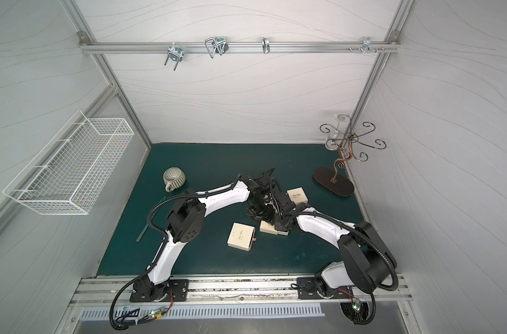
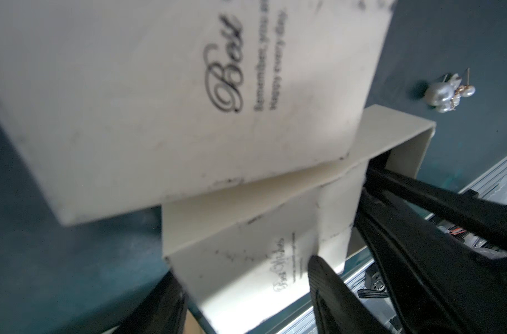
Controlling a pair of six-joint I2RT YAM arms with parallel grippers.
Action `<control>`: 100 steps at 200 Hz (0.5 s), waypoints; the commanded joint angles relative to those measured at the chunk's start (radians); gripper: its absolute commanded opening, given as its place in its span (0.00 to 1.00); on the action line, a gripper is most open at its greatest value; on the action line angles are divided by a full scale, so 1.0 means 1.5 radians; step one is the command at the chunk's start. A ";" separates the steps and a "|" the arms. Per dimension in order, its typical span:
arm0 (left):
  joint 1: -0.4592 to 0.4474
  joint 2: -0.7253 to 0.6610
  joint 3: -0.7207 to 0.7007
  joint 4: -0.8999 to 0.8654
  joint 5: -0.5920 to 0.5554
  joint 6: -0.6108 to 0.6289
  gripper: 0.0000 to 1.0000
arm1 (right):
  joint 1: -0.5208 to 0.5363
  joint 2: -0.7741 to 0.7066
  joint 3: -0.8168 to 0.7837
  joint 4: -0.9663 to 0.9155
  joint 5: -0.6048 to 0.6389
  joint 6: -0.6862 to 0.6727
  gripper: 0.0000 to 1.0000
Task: Take out the earrings from the drawer-style jewelry box
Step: Pick up the earring from the drawer.
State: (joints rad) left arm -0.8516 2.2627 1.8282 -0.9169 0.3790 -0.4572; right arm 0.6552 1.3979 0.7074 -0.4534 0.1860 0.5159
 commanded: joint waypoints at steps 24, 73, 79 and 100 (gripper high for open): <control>0.004 0.039 -0.012 -0.028 -0.072 -0.001 0.66 | 0.008 -0.015 -0.015 -0.014 -0.007 -0.010 0.09; 0.004 0.039 -0.012 -0.029 -0.071 -0.001 0.66 | 0.008 -0.100 -0.042 0.001 0.027 -0.002 0.09; 0.004 0.039 -0.013 -0.029 -0.071 -0.001 0.66 | 0.007 -0.112 -0.046 0.003 0.032 -0.001 0.09; 0.004 0.040 -0.011 -0.029 -0.070 -0.001 0.66 | 0.007 -0.156 -0.057 0.004 0.052 0.004 0.10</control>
State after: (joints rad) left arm -0.8516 2.2627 1.8282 -0.9173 0.3786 -0.4572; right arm 0.6601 1.2339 0.6399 -0.4450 0.2131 0.5079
